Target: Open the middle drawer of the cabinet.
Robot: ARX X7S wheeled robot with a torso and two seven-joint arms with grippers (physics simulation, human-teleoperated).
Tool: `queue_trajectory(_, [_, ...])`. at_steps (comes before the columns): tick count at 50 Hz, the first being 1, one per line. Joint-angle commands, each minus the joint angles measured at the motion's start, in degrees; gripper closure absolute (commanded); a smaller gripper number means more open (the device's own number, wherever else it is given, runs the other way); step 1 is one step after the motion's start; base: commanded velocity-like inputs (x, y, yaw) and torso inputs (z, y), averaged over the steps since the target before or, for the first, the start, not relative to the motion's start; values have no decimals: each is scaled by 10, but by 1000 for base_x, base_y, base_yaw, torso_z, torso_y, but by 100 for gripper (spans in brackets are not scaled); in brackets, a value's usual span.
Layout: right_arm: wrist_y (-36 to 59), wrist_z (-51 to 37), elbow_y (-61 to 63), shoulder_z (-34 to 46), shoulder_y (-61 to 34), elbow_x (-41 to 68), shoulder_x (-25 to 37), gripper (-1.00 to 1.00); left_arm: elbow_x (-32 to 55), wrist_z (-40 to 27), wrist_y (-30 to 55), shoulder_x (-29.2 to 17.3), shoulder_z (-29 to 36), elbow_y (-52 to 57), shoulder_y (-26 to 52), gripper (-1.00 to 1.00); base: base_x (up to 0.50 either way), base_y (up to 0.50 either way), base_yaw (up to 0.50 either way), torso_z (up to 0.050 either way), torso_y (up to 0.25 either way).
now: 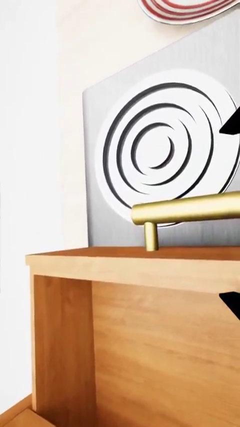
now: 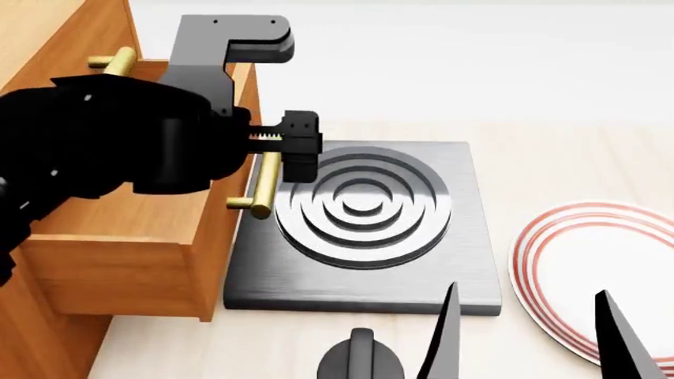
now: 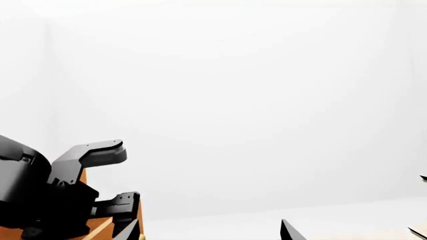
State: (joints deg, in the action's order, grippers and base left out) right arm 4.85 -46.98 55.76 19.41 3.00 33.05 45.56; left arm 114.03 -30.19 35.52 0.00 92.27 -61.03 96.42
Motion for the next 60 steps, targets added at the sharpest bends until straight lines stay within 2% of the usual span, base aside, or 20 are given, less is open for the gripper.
queue_trajectory(1, [1,-3,3,1,-1,2,3,-100,6,2,-4,0,4,0,-30,-100,0,0,0,0,0])
queue_trajectory(14, [1,-3,0,6,-6,1,3,-100,7,6,-14,0,3,2,-35,-100,3,0,0,0,0])
queue_trajectory(35, [-1,-7,3,10,-7,2,8,-100,23,31,-38,0,-3,68,-36,-100,2,0,-1,0,0])
queue_trajectory(47, [-2,-8,2,13,-8,0,9,-100,42,19,-58,0,-5,102,-36,-100,0,0,0,-2,0])
queue_trajectory(60, [-6,-7,-3,17,-8,-2,8,-100,62,46,-75,0,-5,114,-39,-100,0,0,0,0,0])
